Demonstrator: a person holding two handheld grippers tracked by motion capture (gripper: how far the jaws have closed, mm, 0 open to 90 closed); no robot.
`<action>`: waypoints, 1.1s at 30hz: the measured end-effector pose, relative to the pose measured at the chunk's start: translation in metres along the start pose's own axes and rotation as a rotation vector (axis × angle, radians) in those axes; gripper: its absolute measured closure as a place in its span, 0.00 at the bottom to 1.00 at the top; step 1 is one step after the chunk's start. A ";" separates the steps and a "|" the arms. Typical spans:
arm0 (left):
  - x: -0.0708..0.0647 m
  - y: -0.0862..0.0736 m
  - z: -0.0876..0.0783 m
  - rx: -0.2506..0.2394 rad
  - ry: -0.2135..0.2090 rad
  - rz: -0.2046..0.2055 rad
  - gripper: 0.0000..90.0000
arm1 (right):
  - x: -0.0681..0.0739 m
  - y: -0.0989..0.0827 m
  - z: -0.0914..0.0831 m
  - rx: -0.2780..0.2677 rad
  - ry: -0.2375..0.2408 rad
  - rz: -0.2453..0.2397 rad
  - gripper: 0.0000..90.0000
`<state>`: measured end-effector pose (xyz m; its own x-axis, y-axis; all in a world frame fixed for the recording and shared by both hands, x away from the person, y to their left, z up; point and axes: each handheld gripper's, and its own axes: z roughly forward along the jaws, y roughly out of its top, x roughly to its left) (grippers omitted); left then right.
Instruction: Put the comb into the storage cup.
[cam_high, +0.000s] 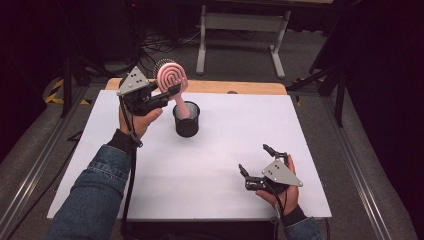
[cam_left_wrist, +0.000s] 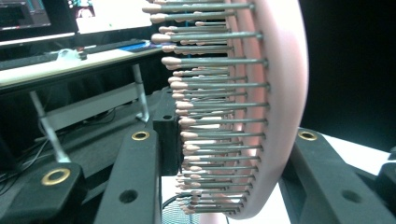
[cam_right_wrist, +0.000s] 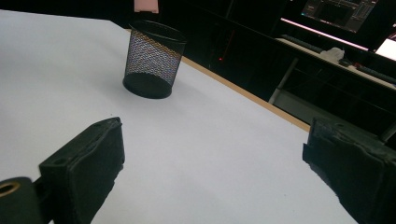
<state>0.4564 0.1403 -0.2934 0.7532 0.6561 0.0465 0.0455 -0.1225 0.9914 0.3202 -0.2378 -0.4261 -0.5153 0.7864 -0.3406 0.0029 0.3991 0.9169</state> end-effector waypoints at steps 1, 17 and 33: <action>0.002 -0.001 0.003 0.000 0.002 -0.006 0.69 | 0.000 0.000 0.000 0.000 0.001 0.000 0.06; 0.022 -0.023 0.032 0.046 0.057 -0.069 0.69 | 0.002 -0.001 0.002 0.010 0.010 -0.007 0.06; 0.016 -0.041 0.053 0.076 0.034 -0.106 0.69 | 0.002 -0.001 0.002 0.018 -0.014 -0.020 0.07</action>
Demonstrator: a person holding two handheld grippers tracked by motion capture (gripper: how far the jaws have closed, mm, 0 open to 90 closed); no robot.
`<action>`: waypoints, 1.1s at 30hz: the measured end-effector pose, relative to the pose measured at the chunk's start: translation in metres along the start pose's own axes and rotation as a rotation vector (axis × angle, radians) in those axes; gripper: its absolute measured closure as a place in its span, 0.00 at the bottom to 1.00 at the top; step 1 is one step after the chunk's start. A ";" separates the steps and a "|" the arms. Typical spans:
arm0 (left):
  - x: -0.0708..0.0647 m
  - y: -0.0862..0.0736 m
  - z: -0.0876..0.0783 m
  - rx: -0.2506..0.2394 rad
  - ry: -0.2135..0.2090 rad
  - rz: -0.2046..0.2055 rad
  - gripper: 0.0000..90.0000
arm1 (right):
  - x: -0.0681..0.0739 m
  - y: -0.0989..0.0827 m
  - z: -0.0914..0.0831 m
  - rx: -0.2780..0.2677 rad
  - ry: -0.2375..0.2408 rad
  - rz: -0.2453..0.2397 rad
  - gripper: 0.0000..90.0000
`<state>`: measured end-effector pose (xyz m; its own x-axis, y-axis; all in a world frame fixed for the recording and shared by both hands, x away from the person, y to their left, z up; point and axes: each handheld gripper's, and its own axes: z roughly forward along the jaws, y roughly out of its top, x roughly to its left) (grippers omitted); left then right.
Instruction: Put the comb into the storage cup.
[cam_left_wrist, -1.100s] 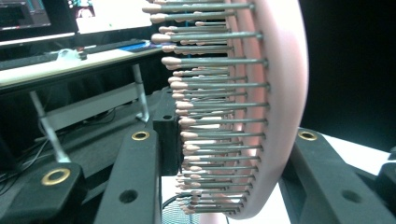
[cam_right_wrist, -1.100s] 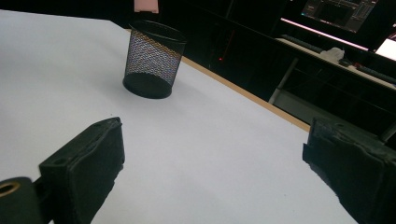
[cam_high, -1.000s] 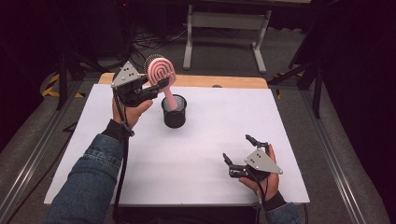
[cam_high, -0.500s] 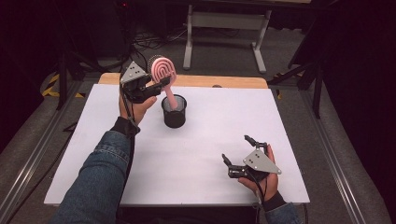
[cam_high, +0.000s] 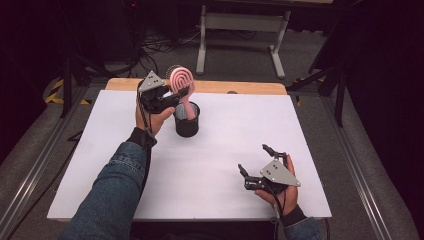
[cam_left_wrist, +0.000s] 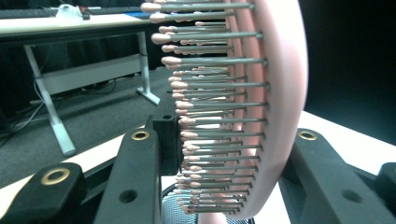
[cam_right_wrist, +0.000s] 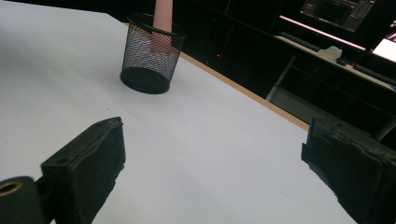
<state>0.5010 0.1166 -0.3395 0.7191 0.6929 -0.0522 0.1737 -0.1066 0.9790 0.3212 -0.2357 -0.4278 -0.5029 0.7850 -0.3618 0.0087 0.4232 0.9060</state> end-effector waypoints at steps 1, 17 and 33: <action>0.000 -0.001 0.001 0.006 -0.004 -0.004 0.69 | 0.000 0.000 0.000 0.001 0.000 -0.002 0.07; -0.001 -0.016 0.007 0.024 -0.012 -0.034 0.69 | 0.002 0.000 0.001 0.012 0.007 -0.011 0.08; 0.000 -0.030 0.012 0.051 -0.014 -0.056 0.69 | 0.002 -0.001 0.002 0.016 0.014 -0.008 0.08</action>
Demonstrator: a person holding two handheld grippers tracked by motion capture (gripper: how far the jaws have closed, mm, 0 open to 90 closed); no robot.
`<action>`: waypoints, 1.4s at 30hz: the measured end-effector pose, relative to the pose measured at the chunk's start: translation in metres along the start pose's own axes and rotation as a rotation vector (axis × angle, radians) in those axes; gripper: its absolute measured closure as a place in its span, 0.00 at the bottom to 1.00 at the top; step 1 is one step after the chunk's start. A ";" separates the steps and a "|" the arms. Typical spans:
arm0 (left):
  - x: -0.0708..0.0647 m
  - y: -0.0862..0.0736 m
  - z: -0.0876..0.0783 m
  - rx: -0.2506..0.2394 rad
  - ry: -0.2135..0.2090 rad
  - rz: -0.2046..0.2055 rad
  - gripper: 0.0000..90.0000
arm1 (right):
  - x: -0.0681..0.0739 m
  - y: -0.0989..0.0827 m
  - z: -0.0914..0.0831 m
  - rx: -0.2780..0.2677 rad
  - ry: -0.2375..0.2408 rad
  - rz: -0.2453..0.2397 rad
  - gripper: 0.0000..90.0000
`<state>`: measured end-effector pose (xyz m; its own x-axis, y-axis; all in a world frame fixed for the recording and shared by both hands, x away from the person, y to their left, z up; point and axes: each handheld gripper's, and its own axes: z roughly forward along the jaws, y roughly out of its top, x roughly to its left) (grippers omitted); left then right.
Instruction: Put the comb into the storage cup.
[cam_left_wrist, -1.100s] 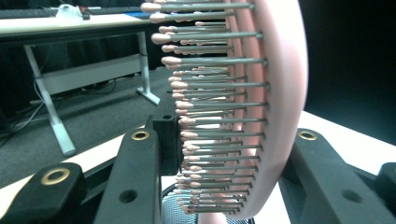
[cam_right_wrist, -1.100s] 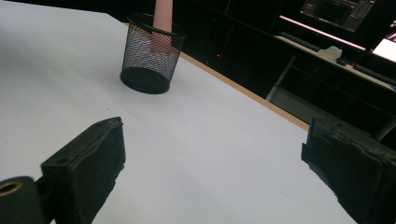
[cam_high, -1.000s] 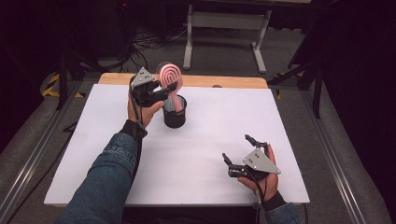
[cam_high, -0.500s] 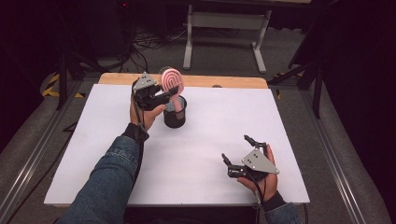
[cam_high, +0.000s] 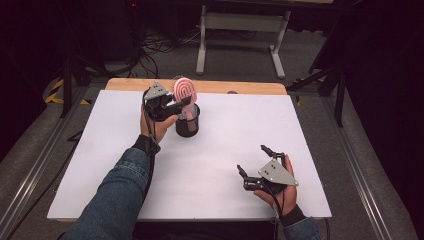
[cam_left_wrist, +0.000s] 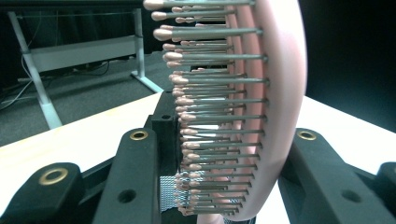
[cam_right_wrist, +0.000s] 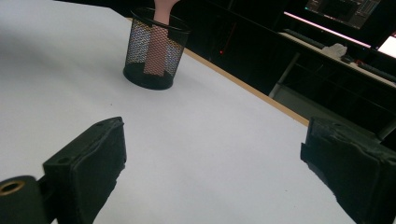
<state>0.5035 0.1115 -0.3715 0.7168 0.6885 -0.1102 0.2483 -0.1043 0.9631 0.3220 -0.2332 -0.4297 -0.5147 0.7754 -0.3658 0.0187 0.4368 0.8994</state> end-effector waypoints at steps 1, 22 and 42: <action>0.000 -0.001 0.001 -0.003 0.001 -0.006 0.69 | 0.000 0.000 0.000 0.000 0.000 0.000 0.08; 0.011 -0.008 -0.004 -0.016 0.049 -0.052 0.66 | 0.002 0.000 0.002 0.010 0.011 -0.009 0.08; 0.027 -0.003 -0.028 -0.035 0.103 -0.060 0.60 | 0.004 0.000 0.002 0.013 0.013 -0.011 0.08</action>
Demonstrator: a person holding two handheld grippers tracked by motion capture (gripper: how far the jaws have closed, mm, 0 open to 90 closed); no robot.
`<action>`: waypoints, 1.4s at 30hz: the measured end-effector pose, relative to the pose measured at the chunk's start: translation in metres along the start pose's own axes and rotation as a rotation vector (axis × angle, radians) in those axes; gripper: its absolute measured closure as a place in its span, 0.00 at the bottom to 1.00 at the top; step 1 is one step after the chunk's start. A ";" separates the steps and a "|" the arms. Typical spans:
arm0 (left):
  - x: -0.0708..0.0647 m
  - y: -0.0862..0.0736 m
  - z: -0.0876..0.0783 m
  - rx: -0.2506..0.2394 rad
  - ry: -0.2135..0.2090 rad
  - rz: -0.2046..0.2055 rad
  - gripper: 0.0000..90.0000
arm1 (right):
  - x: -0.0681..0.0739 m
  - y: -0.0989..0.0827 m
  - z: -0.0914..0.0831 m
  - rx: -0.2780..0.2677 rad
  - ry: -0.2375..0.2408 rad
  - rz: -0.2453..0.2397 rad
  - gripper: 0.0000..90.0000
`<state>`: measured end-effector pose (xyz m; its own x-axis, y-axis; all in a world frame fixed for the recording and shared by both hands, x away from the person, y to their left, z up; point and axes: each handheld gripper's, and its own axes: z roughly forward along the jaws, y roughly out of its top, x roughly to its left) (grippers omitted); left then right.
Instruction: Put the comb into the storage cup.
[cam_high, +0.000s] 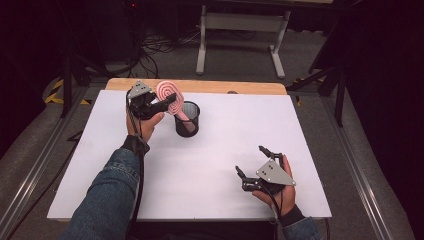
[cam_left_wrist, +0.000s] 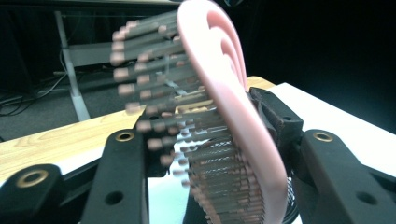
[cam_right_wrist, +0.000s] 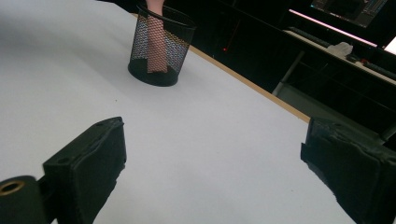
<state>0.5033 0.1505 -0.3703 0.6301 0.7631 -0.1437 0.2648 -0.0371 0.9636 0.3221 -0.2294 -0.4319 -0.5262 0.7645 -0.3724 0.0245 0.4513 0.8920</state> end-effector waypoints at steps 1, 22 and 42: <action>0.001 0.000 -0.001 0.004 0.000 0.011 0.59 | 0.000 0.000 0.000 0.001 0.000 -0.001 0.08; 0.014 0.003 -0.012 0.025 0.049 0.028 0.50 | 0.001 0.001 -0.001 -0.006 -0.003 -0.007 0.08; 0.011 0.009 -0.019 0.054 0.092 0.094 0.22 | 0.002 0.001 -0.001 -0.004 0.000 -0.012 0.08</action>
<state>0.4988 0.1710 -0.3591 0.5854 0.8102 -0.0294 0.2475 -0.1441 0.9581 0.3203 -0.2276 -0.4317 -0.5265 0.7589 -0.3832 0.0148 0.4588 0.8884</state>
